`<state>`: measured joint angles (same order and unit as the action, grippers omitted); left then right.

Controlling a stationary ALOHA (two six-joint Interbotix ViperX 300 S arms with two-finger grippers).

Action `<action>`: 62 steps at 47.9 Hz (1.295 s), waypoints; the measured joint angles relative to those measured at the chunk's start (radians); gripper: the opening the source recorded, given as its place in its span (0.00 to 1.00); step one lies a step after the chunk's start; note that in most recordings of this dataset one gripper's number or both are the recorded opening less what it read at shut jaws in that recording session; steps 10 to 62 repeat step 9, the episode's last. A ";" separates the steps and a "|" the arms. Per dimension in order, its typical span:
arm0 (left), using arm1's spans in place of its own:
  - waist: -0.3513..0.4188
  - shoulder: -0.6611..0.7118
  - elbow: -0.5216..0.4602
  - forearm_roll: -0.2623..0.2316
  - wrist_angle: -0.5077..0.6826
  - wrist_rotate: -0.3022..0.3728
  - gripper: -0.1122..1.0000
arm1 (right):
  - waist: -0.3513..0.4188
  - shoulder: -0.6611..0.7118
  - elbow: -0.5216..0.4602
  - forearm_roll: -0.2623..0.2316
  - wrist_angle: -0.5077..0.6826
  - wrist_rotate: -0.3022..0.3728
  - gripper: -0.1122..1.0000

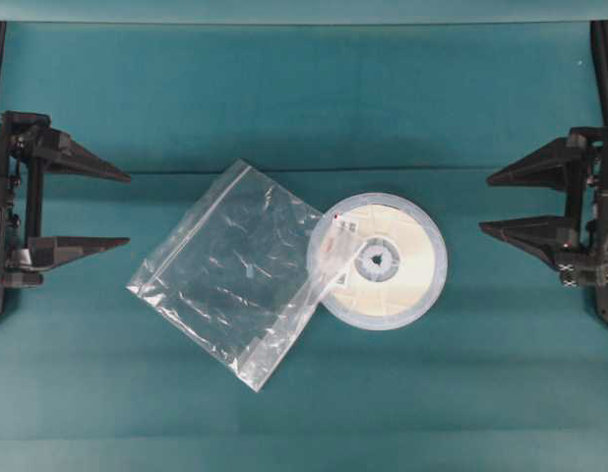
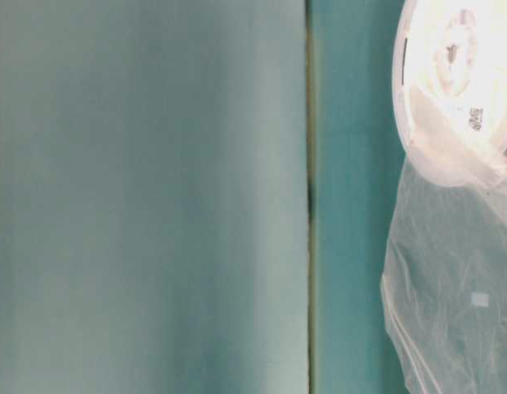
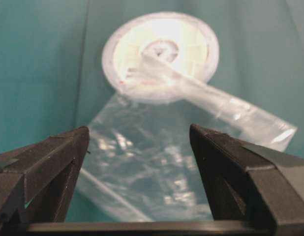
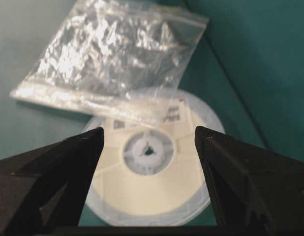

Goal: Take out the reel from the clear zip bag.

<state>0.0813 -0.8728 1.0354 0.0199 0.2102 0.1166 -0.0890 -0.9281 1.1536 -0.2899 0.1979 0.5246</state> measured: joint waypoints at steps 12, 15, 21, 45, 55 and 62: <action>0.002 -0.034 0.018 0.000 0.000 -0.117 0.92 | 0.000 -0.044 0.000 -0.037 0.005 0.000 0.88; 0.002 -0.034 0.018 0.000 0.000 -0.117 0.92 | 0.000 -0.044 0.000 -0.037 0.005 0.000 0.88; 0.002 -0.034 0.018 0.000 0.000 -0.117 0.92 | 0.000 -0.044 0.000 -0.037 0.005 0.000 0.88; 0.002 -0.034 0.018 0.000 0.000 -0.117 0.92 | 0.000 -0.044 0.000 -0.037 0.005 0.000 0.88; 0.002 -0.034 0.018 0.000 0.000 -0.117 0.92 | 0.000 -0.044 0.000 -0.037 0.005 0.000 0.88; 0.002 -0.034 0.018 0.000 0.000 -0.117 0.92 | 0.000 -0.044 0.000 -0.037 0.005 0.000 0.88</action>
